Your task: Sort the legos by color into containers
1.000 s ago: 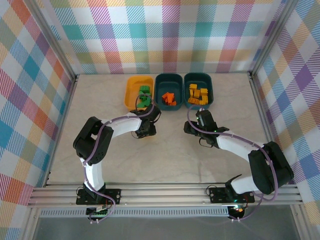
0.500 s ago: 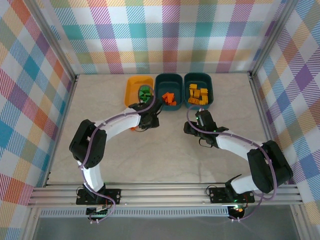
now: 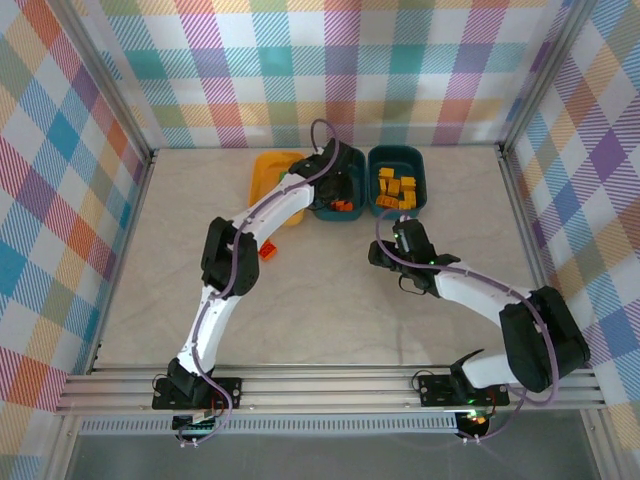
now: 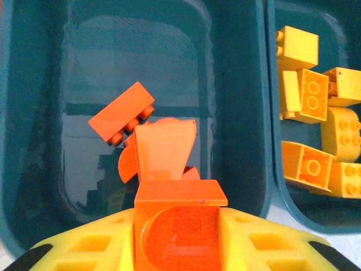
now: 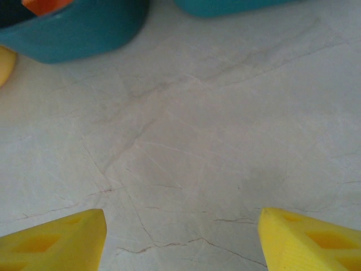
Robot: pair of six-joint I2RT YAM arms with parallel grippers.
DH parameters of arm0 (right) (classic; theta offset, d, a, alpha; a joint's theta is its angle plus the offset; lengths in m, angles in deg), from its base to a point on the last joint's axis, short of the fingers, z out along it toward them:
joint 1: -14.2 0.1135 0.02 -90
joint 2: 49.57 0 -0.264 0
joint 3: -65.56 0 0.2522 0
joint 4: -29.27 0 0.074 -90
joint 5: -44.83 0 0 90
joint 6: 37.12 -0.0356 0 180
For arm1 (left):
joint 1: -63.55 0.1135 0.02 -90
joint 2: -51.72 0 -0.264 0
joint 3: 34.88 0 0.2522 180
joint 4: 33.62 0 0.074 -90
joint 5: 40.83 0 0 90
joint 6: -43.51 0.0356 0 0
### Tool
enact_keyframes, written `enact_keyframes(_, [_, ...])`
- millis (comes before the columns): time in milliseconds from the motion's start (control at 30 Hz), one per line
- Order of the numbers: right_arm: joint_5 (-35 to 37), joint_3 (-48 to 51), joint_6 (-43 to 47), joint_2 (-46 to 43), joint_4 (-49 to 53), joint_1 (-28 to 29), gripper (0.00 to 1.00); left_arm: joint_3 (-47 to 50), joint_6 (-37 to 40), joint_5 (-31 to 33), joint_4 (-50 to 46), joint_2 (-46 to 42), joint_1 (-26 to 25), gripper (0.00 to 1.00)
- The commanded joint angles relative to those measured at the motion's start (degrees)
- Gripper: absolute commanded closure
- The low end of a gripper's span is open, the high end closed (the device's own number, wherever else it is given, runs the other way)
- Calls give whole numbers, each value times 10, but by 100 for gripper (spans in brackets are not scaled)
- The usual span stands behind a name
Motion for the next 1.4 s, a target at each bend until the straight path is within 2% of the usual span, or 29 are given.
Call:
enact_keyframes(0, [6, 6, 1, -17, -6, 2, 28, -65, 14, -13, -49, 24, 7, 59])
enact_keyframes(100, [2, 5, 0, -14, -6, 2, 28, -87, 12, -13, -53, 41, 12, 56])
enact_keyframes(233, [2, 4, 0, -14, -5, 2, 28, -92, 16, -18, -52, 46, 28, 43])
enact_keyframes(300, [2, 5, 0, -15, -5, 2, 28, -93, 13, -38, -63, 34, 38, 39])
enact_keyframes(367, [3, 5, 0, -15, -5, 2, 28, -66, 21, -33, -58, 1, 37, 38])
enact_keyframes(433, [1, 4, 0, -13, -6, 2, 28, 12, 25, -23, -26, -59, 36, 37])
enact_keyframes(600, [-7, 5, -3, -17, -5, 2, 28, 314, 3, 47, 79, -249, 42, 28])
enact_keyframes(700, [-15, 6, -7, -13, -9, 2, 28, 440, -24, 82, 87, -321, 54, 22])
enact_keyframes(800, [-30, 1, -12, -1, -11, 2, 27, 541, -32, 82, 119, -373, 72, 18])
enact_keyframes(900, [-40, -2, -16, 10, -14, 2, 25, 586, -6, 83, 139, -382, 85, 16])
enact_keyframes(1033, [-40, -6, -16, 19, -12, 2, 25, 603, 56, 90, 181, -354, 104, 16])
enact_keyframes(1200, [-32, -5, -12, 15, -7, 2, 24, 610, 96, 2, 243, -294, 137, 16])
enact_keyframes(1367, [-26, -4, -9, 10, -6, 2, 24, 631, 89, -25, 249, -285, 138, 18])
